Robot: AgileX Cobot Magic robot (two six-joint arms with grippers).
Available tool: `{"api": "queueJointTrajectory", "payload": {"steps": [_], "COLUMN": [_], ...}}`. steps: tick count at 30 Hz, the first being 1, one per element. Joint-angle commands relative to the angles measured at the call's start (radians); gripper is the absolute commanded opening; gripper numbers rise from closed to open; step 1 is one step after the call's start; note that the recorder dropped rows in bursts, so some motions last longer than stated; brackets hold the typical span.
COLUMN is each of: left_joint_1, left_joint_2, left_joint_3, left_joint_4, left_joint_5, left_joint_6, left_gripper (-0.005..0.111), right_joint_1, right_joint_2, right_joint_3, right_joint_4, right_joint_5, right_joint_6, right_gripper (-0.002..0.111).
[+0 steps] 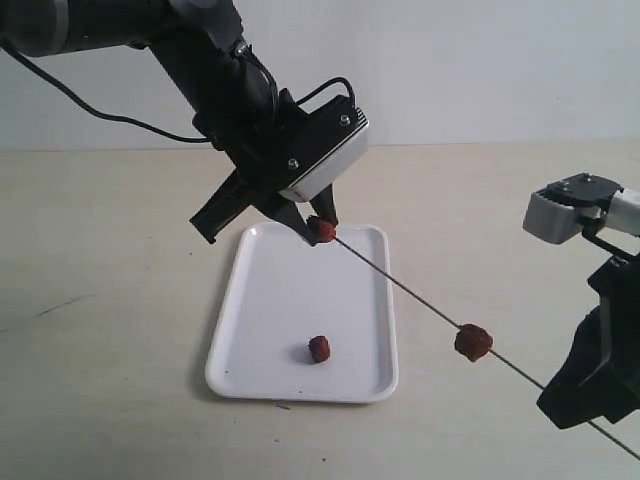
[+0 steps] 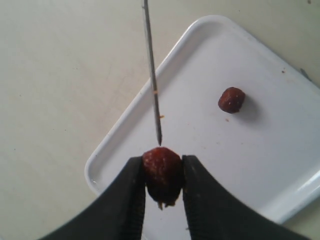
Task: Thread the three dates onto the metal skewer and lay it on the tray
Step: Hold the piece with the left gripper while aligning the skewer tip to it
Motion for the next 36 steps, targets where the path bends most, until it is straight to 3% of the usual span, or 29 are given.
{"api": "queueJointTrajectory", "payload": {"steps": [1, 36], "left_joint_1": [0.002, 0.013], "left_joint_2": [-0.017, -0.017], "left_joint_3": [0.002, 0.002], "left_joint_4": [-0.024, -0.008], "left_joint_5": [0.009, 0.033], "left_joint_6": [0.003, 0.016], "left_gripper": [0.027, 0.027], "right_joint_1": [0.003, 0.003], "right_joint_2": [0.036, 0.046], "right_joint_3": [-0.007, -0.049], "right_joint_4": [0.015, -0.009], "right_joint_5": [-0.002, 0.036], "right_joint_6": [-0.011, -0.010], "right_gripper": [0.000, 0.000]}}
